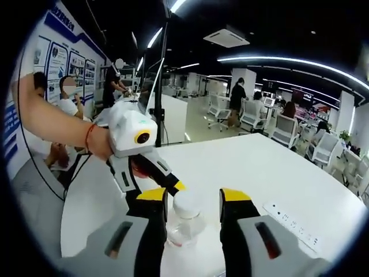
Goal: Arrange the tabletop items into an orderly group along one side of the table until the central work area is clear of visible clutter.
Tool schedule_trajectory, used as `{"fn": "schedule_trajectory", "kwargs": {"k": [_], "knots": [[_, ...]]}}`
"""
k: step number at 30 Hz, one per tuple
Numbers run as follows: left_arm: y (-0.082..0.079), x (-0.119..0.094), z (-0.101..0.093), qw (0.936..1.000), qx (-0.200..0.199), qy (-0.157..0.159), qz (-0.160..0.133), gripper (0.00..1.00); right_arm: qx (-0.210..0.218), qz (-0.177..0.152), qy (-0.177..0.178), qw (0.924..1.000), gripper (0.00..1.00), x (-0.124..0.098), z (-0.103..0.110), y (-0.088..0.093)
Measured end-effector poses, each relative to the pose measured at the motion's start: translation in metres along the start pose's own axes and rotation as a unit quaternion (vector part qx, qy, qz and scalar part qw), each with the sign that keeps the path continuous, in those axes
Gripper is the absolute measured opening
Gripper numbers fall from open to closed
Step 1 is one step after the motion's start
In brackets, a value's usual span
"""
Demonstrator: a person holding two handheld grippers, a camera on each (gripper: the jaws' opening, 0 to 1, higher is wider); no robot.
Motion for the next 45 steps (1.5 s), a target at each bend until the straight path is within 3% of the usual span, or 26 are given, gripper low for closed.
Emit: {"fn": "schedule_trajectory", "kwargs": {"k": [17,26,31,39,45], "knots": [[-0.011,-0.024,-0.012,0.9997,-0.008,-0.025,0.002,0.53,0.001,-0.009,-0.061,0.9981,0.39,-0.019,-0.005,-0.003],[-0.015,-0.041,-0.025,0.9984,-0.032,-0.044,0.01,0.67,-0.005,0.0,-0.114,0.9935,0.44,-0.022,0.005,-0.003],[-0.018,-0.051,-0.034,0.9972,-0.043,-0.06,0.013,0.75,-0.007,-0.002,-0.142,0.9899,0.46,-0.022,0.011,-0.005],[-0.025,-0.069,-0.051,0.9951,-0.054,-0.082,0.002,0.77,0.0,-0.02,-0.185,0.9824,0.46,-0.02,0.005,-0.012],[-0.027,-0.081,-0.06,0.992,-0.07,-0.105,-0.009,0.76,-0.019,-0.006,-0.225,0.9741,0.45,-0.015,0.009,-0.006]]}}
Point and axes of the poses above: the point that each gripper's makers call its tool centre point, and the gripper's own axes: x roughly forward along the fingers, z roughly to its left, y roughly out of its underside, the point moved 1 cm from there along -x, roughly backward along the fingers, and after that the axes turned 5 degrees about -y, right-handed, at the moved point
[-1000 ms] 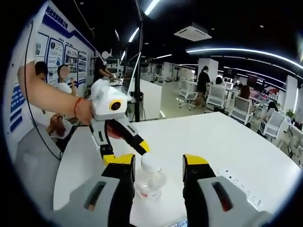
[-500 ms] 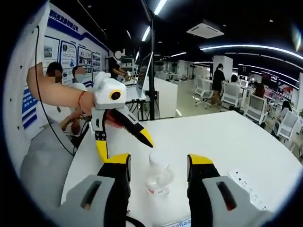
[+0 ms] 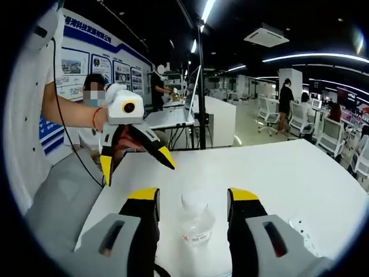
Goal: Arrange the tabletop items into an orderly group along one side of the table until the central work area is clear of visible clutter.
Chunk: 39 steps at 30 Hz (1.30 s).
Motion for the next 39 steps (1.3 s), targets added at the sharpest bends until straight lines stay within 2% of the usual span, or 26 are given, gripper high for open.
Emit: {"fn": "schedule_trajectory", "kwargs": {"k": [4,12,18,25,32,39], "knots": [[0.0,-0.008,-0.002,0.9999,-0.005,-0.013,0.001,0.76,-0.01,0.003,-0.028,0.9996,0.42,0.006,0.003,0.002],[-0.004,-0.02,-0.006,0.9993,-0.016,-0.033,-0.007,0.75,-0.023,0.009,-0.061,0.9979,0.38,0.014,0.0,0.009],[0.0,-0.024,-0.007,0.9988,-0.02,-0.044,-0.003,0.75,-0.011,0.004,-0.086,0.9962,0.35,0.018,0.0,0.014],[0.002,-0.027,-0.009,0.9984,-0.024,-0.052,0.004,0.75,-0.025,0.005,-0.097,0.995,0.3,0.023,-0.001,0.018],[0.002,-0.028,-0.009,0.9981,-0.026,-0.056,0.004,0.75,-0.032,0.001,-0.102,0.9943,0.2,0.023,-0.002,0.019],[0.001,-0.028,-0.009,0.998,-0.026,-0.057,0.004,0.74,-0.029,-0.005,-0.093,0.9952,0.19,0.023,-0.003,0.019]]}}
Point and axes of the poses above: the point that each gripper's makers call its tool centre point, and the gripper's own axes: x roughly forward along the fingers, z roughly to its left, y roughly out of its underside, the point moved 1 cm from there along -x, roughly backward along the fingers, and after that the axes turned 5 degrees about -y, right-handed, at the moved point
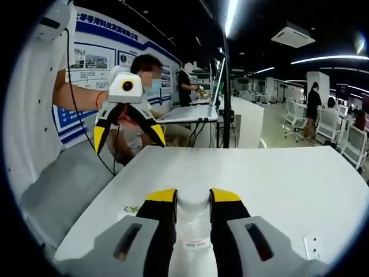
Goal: Arrange the tabletop items into an orderly group along one side of the table until the central work area is clear of visible clutter.
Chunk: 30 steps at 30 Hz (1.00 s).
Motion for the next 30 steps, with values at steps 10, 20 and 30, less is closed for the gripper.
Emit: {"fn": "schedule_trajectory", "kwargs": {"k": [10,20,30], "knots": [[0.0007,-0.0004,-0.0018,1.0,-0.002,0.0,-0.002,0.72,0.005,0.0,0.018,0.9998,0.19,0.0015,0.0002,-0.0012],[0.0003,-0.0008,-0.0029,1.0,-0.003,0.003,-0.006,0.72,0.017,-0.012,0.059,0.998,0.19,0.0007,0.002,-0.0006],[0.0015,-0.0006,-0.0029,1.0,-0.003,0.004,-0.006,0.71,0.017,-0.024,0.103,0.9943,0.19,0.0,-0.0009,-0.0006]]}}
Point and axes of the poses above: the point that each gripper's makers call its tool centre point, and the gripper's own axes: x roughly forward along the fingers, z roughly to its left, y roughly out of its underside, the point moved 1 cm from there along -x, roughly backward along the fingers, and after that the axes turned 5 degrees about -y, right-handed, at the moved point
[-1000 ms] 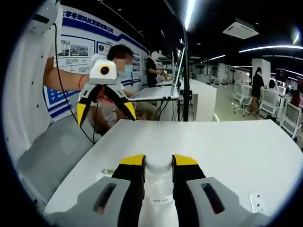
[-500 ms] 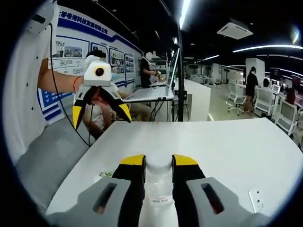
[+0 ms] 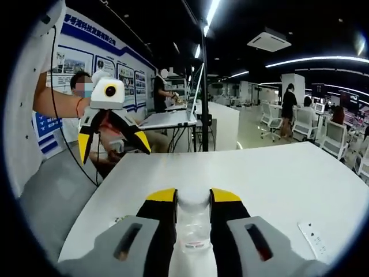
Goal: Arrange the tabletop items into an orderly group along one side of the table until the central work area is clear of visible clutter.
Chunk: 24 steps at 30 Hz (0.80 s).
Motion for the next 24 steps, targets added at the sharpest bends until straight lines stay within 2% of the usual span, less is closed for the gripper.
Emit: {"fn": "schedule_trajectory", "kwargs": {"k": [4,8,15,24], "knots": [[0.0003,-0.0002,0.0002,1.0,-0.002,0.0,0.0,0.71,-0.012,0.008,0.005,0.9999,0.2,0.0002,-0.0032,0.0012],[-0.0005,0.0007,-0.0003,1.0,-0.003,0.001,-0.001,0.72,-0.006,0.011,0.0,0.9999,0.2,0.0016,-0.0014,0.0006],[-0.0001,0.0001,0.0004,1.0,-0.001,0.0,-0.001,0.72,0.002,0.009,-0.001,1.0,0.3,0.0025,-0.0005,0.0],[0.0002,0.0011,-0.0019,1.0,0.002,0.001,0.001,0.73,0.004,0.003,0.004,1.0,0.35,-0.0004,-0.0007,-0.0037]]}}
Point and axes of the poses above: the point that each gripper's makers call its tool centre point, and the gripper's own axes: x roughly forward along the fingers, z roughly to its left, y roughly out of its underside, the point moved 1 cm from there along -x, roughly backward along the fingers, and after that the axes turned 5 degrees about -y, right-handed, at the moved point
